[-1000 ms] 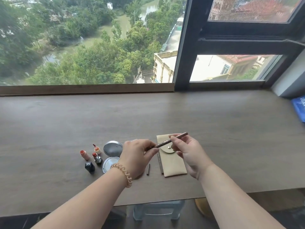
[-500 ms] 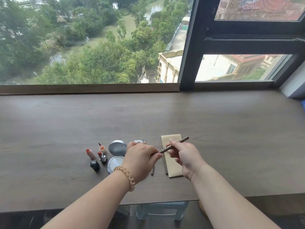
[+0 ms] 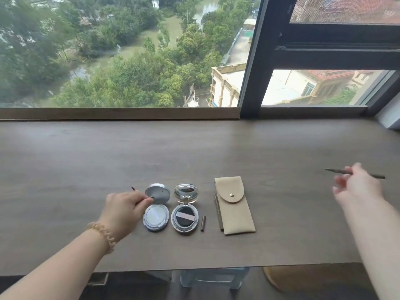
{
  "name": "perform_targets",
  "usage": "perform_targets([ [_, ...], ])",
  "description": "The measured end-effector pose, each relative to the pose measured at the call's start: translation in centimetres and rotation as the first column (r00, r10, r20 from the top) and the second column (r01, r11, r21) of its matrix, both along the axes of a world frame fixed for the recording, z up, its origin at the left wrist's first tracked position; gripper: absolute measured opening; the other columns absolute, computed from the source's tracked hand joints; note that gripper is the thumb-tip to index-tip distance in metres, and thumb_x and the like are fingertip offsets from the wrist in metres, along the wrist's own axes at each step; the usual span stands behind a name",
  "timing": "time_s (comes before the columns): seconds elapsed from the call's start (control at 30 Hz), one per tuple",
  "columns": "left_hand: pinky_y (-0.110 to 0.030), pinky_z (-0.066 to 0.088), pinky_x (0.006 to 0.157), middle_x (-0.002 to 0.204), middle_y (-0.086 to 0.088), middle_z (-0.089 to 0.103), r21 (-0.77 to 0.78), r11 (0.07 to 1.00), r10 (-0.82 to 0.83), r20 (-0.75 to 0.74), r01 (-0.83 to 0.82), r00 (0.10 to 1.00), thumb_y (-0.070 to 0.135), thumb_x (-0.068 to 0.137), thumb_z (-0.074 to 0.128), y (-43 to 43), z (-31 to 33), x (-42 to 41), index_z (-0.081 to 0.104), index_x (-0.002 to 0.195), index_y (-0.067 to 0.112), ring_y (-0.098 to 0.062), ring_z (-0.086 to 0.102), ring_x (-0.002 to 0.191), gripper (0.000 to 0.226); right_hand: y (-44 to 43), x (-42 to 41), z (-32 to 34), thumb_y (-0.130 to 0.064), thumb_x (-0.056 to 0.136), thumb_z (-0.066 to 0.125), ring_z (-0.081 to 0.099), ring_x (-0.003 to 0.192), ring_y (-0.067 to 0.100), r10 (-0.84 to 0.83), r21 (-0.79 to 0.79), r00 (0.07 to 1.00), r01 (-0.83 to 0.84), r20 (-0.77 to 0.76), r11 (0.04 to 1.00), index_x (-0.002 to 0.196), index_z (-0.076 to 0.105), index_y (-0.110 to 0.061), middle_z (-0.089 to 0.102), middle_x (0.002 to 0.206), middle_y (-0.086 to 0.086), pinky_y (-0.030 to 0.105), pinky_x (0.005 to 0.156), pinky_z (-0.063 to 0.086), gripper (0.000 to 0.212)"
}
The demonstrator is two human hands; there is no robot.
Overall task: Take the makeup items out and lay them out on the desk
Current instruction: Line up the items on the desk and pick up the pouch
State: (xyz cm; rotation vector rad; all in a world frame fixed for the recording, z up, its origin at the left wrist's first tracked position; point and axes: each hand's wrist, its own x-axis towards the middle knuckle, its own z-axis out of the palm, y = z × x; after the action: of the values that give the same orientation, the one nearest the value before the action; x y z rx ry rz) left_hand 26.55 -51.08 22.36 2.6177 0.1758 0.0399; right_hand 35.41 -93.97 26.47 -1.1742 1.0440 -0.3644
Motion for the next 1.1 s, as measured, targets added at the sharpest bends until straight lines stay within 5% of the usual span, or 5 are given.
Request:
perform_targets([
  [0.2,-0.034,0.05,0.083,0.072,0.011,0.072,-0.209,0.977,0.011,-0.145,-0.042,0.989,0.034,0.084,0.064,-5.6,-1.6,0.6,0.068,0.077,0.029,-0.012,0.065,0.077,0.01,6.7,-0.9,-2.0,-0.015,0.091,0.057,0.059,0.06,-0.006,0.477,-0.394,0.87,-0.398,0.123,0.828,0.082,0.063,-0.025,0.067,0.067,-0.007,0.016,0.06,0.042,0.014],
  [0.37,-0.03,0.053,0.078,0.083,-0.001,0.073,-0.29,0.95,0.031,-0.275,-0.113,0.961,0.023,0.079,0.058,-10.9,-3.3,2.7,0.07,0.087,0.02,-0.02,0.067,0.084,0.015,14.7,-5.3,-8.4,-0.044,0.072,0.055,0.052,0.102,0.016,0.76,-0.829,0.508,-0.555,-0.405,-0.071,0.113,0.064,-0.024,0.066,0.101,-0.004,0.031,0.087,0.037,0.046],
  [0.53,-0.033,0.052,0.083,0.081,0.002,0.074,-0.159,0.977,0.087,-0.317,-0.144,0.944,0.035,0.078,0.058,-12.4,-5.4,2.9,0.071,0.08,0.023,-0.019,0.066,0.086,0.017,16.1,-7.5,-12.9,-0.052,0.066,0.055,0.043,0.13,0.024,0.687,-0.712,0.293,-0.527,-0.665,-0.464,0.135,0.048,-0.021,0.06,0.126,-0.004,0.039,0.105,0.017,0.076],
  [0.77,-0.035,0.04,0.099,0.111,0.003,0.069,0.025,0.996,0.084,-0.264,-0.08,0.961,0.038,0.081,0.057,-13.2,-8.1,2.7,0.062,0.116,0.025,-0.019,0.058,0.112,0.037,16.4,-6.8,-15.2,-0.05,0.068,0.058,0.036,0.137,0.025,0.488,-0.559,0.281,-0.509,-0.826,-0.654,0.133,0.05,-0.015,0.059,0.132,0.003,0.046,0.106,0.012,0.074],
  [1.1,-0.036,0.038,0.084,0.095,0.001,0.069,0.24,0.971,0.042,-0.179,0.002,0.983,0.042,0.084,0.049,-13.9,-9.4,2.6,0.061,0.1,0.028,-0.022,0.059,0.099,0.024,17.0,-6.7,-16.9,-0.054,0.073,0.038,0.036,0.136,0.025,0.465,-0.557,0.311,-0.535,-0.829,-0.635,0.13,0.054,-0.015,0.051,0.139,0.01,0.048,0.105,0.02,0.072],
])
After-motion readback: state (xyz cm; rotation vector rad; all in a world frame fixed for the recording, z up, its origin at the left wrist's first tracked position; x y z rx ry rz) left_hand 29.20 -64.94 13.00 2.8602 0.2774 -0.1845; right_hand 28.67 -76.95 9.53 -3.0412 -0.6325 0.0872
